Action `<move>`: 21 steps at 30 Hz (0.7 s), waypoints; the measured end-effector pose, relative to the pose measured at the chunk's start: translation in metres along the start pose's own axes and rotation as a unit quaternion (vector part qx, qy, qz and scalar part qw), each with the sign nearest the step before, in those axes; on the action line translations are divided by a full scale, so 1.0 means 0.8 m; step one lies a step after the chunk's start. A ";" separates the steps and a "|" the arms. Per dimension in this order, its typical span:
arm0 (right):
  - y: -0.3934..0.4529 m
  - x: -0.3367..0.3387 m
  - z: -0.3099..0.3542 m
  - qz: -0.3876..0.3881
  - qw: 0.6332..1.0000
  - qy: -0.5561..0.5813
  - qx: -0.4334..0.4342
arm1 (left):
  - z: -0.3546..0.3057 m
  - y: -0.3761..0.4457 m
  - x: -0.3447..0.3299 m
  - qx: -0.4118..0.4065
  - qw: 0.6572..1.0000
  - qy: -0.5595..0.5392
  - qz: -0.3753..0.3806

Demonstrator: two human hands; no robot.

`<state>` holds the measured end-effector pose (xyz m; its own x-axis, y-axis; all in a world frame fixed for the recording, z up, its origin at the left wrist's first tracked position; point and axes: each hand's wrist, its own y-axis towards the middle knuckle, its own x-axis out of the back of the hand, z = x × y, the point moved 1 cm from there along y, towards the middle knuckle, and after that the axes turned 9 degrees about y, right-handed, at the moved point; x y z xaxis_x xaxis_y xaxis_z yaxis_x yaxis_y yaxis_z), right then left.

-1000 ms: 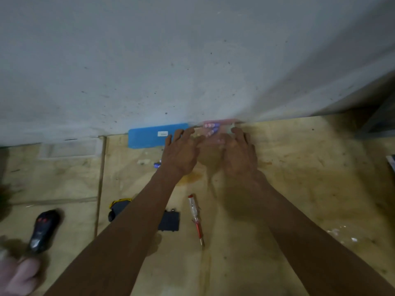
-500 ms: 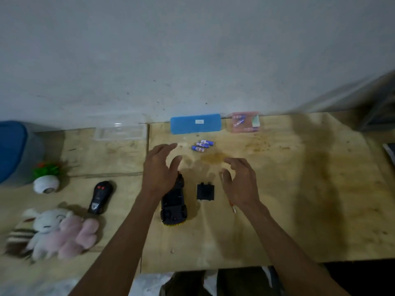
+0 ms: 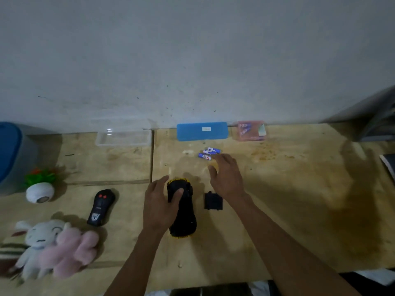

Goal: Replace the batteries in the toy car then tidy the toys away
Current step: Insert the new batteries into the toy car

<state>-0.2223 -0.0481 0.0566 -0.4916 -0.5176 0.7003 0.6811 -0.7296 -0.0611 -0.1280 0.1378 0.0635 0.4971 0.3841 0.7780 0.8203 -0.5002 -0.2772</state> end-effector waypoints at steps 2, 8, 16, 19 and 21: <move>0.033 -0.016 -0.011 0.046 0.995 -0.079 0.029 | 0.006 0.009 -0.010 0.021 1.000 0.009 0.020; 0.079 -0.057 -0.047 0.097 0.967 -0.213 0.102 | 0.011 -0.005 -0.030 0.083 0.992 0.046 0.088; 0.106 -0.068 -0.057 0.052 0.951 -0.249 0.174 | 0.001 -0.011 -0.061 0.137 0.987 0.037 0.071; 0.109 -0.069 -0.053 0.051 0.938 -0.277 0.202 | 0.000 -0.008 -0.066 0.145 0.987 0.029 0.063; 0.113 -0.070 -0.049 0.058 0.935 -0.280 0.211 | 0.001 -0.006 -0.068 0.153 0.986 0.025 0.057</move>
<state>-0.1543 -0.1027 -0.0159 -0.1194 -0.1807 0.9763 0.9237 -0.3807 0.0425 -0.1588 0.1198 0.0218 0.5828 0.2968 0.7565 0.8106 -0.2781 -0.5154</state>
